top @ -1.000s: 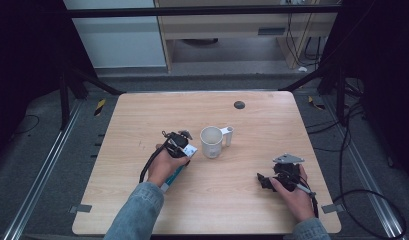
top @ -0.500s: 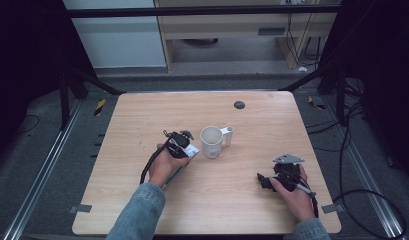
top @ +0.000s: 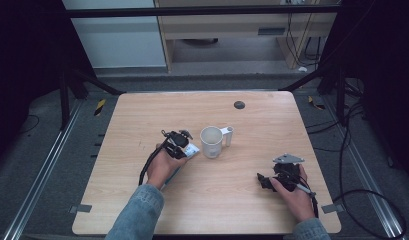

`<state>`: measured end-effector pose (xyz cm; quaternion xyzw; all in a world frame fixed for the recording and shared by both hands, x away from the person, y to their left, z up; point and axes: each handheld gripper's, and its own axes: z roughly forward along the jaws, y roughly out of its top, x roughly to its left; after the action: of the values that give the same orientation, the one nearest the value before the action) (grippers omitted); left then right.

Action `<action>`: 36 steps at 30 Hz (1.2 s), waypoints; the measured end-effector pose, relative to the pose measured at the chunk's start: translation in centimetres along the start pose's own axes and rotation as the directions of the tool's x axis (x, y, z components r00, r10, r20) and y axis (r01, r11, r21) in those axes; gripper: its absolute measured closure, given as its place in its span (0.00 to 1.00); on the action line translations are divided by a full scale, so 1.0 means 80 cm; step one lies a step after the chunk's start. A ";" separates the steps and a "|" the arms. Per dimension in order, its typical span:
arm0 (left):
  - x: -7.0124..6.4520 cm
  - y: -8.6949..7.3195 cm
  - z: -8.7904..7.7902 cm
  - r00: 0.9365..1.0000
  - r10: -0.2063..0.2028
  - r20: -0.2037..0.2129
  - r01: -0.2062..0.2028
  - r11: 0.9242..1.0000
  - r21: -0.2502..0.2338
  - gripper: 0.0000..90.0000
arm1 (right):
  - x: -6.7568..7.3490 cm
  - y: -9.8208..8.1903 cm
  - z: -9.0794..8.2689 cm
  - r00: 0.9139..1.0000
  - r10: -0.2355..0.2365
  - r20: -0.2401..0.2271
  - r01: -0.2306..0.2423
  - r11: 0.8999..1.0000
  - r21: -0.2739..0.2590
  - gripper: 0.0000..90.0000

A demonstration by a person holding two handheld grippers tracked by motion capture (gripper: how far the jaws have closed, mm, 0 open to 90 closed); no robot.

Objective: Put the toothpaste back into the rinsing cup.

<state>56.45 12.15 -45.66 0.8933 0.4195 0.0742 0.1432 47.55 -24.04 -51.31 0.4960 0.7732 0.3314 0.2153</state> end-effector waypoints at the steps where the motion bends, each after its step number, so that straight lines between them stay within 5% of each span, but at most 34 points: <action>1: 0.000 -0.001 -0.003 1.000 0.000 -0.008 0.000 1.000 -0.019 0.86 | 0.000 0.000 0.000 1.000 0.000 0.000 0.000 1.000 0.000 0.01; 9: 0.004 -0.011 -0.035 1.000 -0.009 -0.011 0.007 0.994 -0.111 0.86 | 0.000 0.000 0.000 1.000 -0.001 0.000 0.001 1.000 0.000 0.01; 18: 0.004 -0.018 -0.077 1.000 -0.007 -0.019 0.003 0.978 -0.209 0.86 | 0.000 0.000 0.000 1.000 -0.001 0.002 0.001 1.000 0.001 0.01; 28: -0.002 -0.006 -0.106 0.999 0.013 -0.030 -0.021 0.961 -0.277 0.86 | 0.000 0.000 0.000 1.000 -0.001 0.001 0.001 1.000 0.000 0.01; 36: -0.005 0.009 -0.122 0.999 0.032 -0.042 -0.043 0.954 -0.296 0.86 | 0.000 0.000 -0.001 1.000 0.011 -0.013 -0.011 1.000 0.006 0.01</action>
<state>54.23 13.32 -36.20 0.8679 0.3893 0.1555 0.2664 47.51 -24.07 -51.21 0.4987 0.7728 0.3338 0.2068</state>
